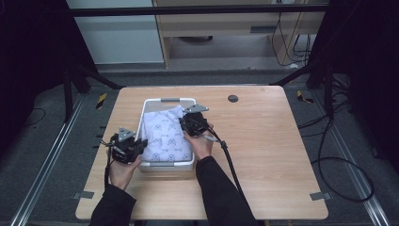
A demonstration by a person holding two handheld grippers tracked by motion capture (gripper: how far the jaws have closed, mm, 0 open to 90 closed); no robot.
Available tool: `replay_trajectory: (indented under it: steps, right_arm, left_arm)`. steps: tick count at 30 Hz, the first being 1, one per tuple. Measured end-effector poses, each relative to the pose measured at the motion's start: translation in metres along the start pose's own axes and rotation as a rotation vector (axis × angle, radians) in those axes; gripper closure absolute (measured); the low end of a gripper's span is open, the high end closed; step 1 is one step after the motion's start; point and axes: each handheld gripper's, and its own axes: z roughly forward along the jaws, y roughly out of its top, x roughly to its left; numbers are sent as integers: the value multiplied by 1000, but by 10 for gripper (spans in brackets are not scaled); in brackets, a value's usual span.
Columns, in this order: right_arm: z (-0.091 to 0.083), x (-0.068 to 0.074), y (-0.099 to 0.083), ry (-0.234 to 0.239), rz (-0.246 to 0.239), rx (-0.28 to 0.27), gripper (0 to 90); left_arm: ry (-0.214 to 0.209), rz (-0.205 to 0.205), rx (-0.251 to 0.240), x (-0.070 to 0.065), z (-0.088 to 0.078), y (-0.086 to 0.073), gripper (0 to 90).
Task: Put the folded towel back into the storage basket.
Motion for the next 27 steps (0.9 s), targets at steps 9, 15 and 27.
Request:
replay_trajectory:
  steps: [9,15,27]
  right_arm:
    - [6,1,-4,-15,-19,33,752]
    - [11,-2,-8,-28,-46,75,677]
    - [-9,-5,-4,-13,-34,18,542]
  left_arm:
    - [7,-3,24,1,7,-3,777]
    - [38,1,7,1,4,-1,706]
    - [25,-16,-43,1,-6,1,604]
